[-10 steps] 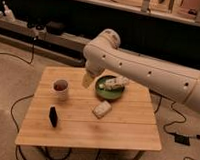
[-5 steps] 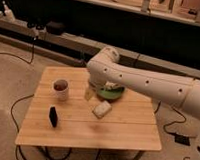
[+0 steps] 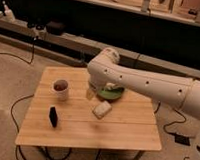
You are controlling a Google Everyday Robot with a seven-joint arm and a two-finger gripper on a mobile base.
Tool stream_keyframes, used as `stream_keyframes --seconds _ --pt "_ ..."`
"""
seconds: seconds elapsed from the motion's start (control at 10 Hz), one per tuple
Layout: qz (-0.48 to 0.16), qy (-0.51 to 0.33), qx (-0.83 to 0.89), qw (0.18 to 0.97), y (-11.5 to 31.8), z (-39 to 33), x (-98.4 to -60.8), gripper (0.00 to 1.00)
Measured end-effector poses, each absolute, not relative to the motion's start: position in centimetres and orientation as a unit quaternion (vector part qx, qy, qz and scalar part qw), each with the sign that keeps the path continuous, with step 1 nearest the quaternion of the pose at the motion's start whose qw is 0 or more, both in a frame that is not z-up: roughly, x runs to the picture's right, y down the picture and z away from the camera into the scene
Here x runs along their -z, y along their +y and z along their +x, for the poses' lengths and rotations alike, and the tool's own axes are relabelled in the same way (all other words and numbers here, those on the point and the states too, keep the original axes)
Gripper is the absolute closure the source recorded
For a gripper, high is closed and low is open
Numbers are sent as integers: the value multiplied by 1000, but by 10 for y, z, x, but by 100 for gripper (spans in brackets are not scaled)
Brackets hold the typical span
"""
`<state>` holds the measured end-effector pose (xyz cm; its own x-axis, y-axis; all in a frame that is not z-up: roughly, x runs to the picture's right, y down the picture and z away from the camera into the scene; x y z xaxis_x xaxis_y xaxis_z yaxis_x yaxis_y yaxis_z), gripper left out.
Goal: Knock the eraser over
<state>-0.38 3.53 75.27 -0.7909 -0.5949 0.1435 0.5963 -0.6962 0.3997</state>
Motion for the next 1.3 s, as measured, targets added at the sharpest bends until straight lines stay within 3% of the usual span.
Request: stream_keyframes --seconds 0.5,1.0,1.3 --pt "26 -242 915 323 48 -27 -760 97" --pt "37 -317 892 320 101 -61 -791 100" --pt "38 -320 891 321 103 -62 -792 100"
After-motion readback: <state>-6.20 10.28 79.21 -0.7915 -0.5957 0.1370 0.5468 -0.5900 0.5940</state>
